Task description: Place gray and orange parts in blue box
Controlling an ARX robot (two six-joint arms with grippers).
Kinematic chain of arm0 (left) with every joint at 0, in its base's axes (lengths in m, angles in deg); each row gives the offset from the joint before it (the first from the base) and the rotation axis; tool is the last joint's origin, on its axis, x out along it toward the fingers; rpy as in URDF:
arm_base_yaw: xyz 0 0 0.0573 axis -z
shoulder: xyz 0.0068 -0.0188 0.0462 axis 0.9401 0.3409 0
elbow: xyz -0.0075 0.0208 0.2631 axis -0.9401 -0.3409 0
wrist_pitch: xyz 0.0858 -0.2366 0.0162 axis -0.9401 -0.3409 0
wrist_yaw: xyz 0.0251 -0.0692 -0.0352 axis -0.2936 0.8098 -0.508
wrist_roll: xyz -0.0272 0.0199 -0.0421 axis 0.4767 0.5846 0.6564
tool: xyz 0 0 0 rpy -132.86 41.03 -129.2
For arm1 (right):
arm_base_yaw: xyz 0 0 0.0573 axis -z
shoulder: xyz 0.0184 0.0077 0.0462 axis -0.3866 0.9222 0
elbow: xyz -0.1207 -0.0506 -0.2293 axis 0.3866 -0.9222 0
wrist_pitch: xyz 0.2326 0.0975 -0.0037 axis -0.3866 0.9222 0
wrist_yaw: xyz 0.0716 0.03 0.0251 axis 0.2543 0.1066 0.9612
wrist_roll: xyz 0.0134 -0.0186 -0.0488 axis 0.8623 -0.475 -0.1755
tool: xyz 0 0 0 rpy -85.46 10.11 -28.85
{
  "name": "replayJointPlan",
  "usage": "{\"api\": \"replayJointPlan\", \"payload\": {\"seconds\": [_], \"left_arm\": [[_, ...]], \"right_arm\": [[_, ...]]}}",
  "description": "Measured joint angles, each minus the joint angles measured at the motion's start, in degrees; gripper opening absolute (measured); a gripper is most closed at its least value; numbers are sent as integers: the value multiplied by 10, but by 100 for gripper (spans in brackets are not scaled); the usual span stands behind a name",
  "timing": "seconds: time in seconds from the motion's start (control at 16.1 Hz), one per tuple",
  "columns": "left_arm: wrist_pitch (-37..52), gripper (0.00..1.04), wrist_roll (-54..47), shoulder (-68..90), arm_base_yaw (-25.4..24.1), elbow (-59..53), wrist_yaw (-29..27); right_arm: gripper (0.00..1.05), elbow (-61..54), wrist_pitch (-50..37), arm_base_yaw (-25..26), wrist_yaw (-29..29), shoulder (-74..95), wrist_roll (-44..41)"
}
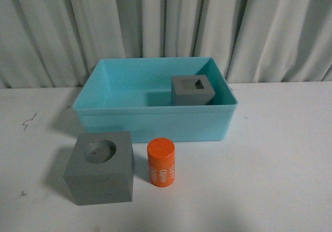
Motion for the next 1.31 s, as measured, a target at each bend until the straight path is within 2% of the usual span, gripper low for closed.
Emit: {"api": "replayJointPlan", "payload": {"seconds": [0.19,0.25,0.31,0.5,0.68,0.87,1.31], "left_arm": [[-1,98,0,0,0,0,0],[-156,98,10,78,-25,61,52],[-229,98,13,210,-49,125,85],[-136,98,12,413,-4,161,57],[-7,98,59,559,83,205,-29],[70,98,103,696,147,259,-93],[175,98,112,891,175,327,-144]], "right_arm": [[98,0,0,0,0,0,0],[98,0,0,0,-1,0,0],[98,0,-1,0,1,0,0],[98,0,0,0,0,0,0],[98,0,0,0,0,0,0],[98,0,0,0,0,0,0],[98,0,0,0,0,0,0]]}}
